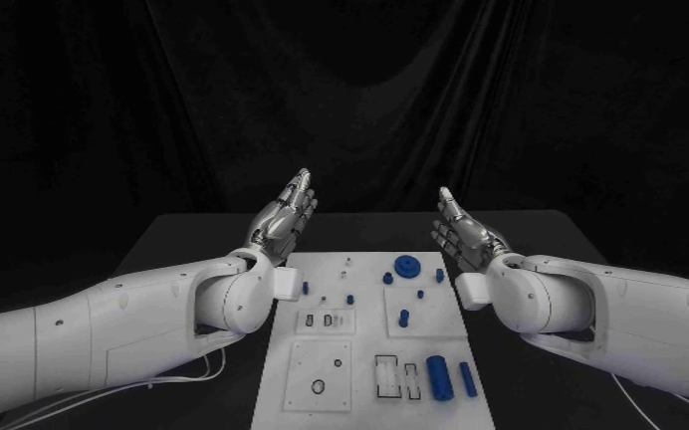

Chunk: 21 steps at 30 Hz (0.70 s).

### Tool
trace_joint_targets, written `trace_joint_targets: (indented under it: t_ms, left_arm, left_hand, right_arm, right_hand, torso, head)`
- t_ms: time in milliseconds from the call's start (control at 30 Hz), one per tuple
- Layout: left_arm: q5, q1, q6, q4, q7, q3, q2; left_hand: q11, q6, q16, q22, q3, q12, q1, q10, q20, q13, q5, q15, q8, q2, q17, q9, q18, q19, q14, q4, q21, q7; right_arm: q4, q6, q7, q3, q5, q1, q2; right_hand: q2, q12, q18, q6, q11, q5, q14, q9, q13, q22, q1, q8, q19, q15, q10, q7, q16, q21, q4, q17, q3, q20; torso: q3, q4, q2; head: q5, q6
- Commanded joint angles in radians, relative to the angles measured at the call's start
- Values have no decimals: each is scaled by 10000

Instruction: Assemble the parts on the task board

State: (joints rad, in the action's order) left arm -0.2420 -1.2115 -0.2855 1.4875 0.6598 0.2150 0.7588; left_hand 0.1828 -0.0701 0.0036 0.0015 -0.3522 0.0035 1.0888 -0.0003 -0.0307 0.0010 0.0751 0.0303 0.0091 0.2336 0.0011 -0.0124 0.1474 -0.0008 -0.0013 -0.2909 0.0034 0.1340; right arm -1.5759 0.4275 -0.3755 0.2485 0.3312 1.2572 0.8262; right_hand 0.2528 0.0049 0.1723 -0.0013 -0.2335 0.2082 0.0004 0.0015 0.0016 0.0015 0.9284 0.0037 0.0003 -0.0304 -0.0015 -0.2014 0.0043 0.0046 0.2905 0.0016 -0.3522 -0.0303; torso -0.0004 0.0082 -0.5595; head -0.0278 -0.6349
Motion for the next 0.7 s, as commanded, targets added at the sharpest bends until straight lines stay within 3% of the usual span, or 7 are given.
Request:
trace_joint_targets:
  t_ms: [33,233,300,400,433,633,700]
  left_arm:
    - [-165,-25,476,-44,615,-10,-3]
    - [199,-24,911,-182,634,-10,58]
    - [616,-24,1077,-243,677,-9,93]
    - [1422,-24,1264,-294,825,-9,173]
    - [1687,-24,1289,-292,891,-9,209]
    - [2408,-26,1216,-243,1124,-9,316]
    - [2528,-28,1152,-219,1202,-9,345]
  left_hand:
    - [2,-124,-36,-15,118,-35,163,3,-81,-10,155,1480,55,-1,-11,-24,217,8,13,10,-34,8]
    - [-86,-168,-36,-15,297,-35,407,3,141,-10,893,1096,59,102,-11,-28,312,8,13,-1,-34,-74]
    - [-134,-155,-36,-15,428,-35,665,3,381,-10,1416,845,57,164,-11,-26,305,8,13,7,-34,-103]
    - [-265,-148,-36,-15,497,-35,816,3,475,-10,1522,748,56,199,-11,-25,309,8,13,8,-34,-201]
    - [-317,-168,-36,-15,519,-35,891,3,494,-10,1546,710,60,194,-11,-28,312,8,13,15,-34,-244]
    - [-641,-364,-36,-15,573,-35,1148,3,340,-10,1578,801,91,167,-11,-56,324,8,13,6,-34,-539]
    - [-705,-448,-36,-15,587,-35,1219,3,270,-10,1606,824,103,166,-11,-67,306,8,13,7,-34,-614]
  right_arm:
    - [47,-661,331,-12,-140,15,41]
    - [247,-1158,289,-11,-739,21,79]
    - [319,-1341,261,-11,-1207,28,107]
    - [415,-1586,198,-11,-2090,90,158]
    - [443,-1669,160,-11,-2432,125,181]
    - [491,-1879,41,-10,-4252,352,343]
    - [489,-1916,150,-9,-5153,507,428]
  right_hand:
    - [-85,-49,67,13,93,-22,-4,-15,-16,-15,41,-37,-3,-2103,15,121,-43,-46,-17,-16,-61,-681]
    - [-135,-49,53,13,229,-10,-4,-15,-16,-15,172,-37,-3,-1909,15,224,-43,-46,-9,-16,-32,-356]
    - [-163,-49,82,13,398,-33,-4,-15,-16,-15,238,-37,-3,-1619,15,353,-43,-46,-9,-16,-19,-220]
    - [-208,-49,83,34,715,-9,-4,-8,-16,-15,403,-30,-3,-1149,15,623,-43,-46,-16,-16,23,12]
    - [-266,-49,3,68,973,28,-4,2,-16,-15,581,-19,-3,-725,15,937,-43,-46,-14,-16,66,296]
    - [-451,-49,-101,210,1283,248,-4,39,-16,-15,1085,19,-3,-5,15,1146,-43,-46,-20,-16,194,911]
    - [-668,-25,-160,339,1694,481,-4,65,-6,-15,1635,47,-3,452,21,1174,-43,-46,-34,-16,330,1302]
  torso:
    - [-4,-4,-10]
    - [-12,3,-21]
    - [-8,13,-16]
    - [7,21,-23]
    - [10,19,-35]
    - [-37,12,-144]
    - [-59,32,-211]
  head:
    - [35,-73]
    - [104,-234]
    - [141,-305]
    - [138,-383]
    - [140,-403]
    - [176,-481]
    - [201,-498]
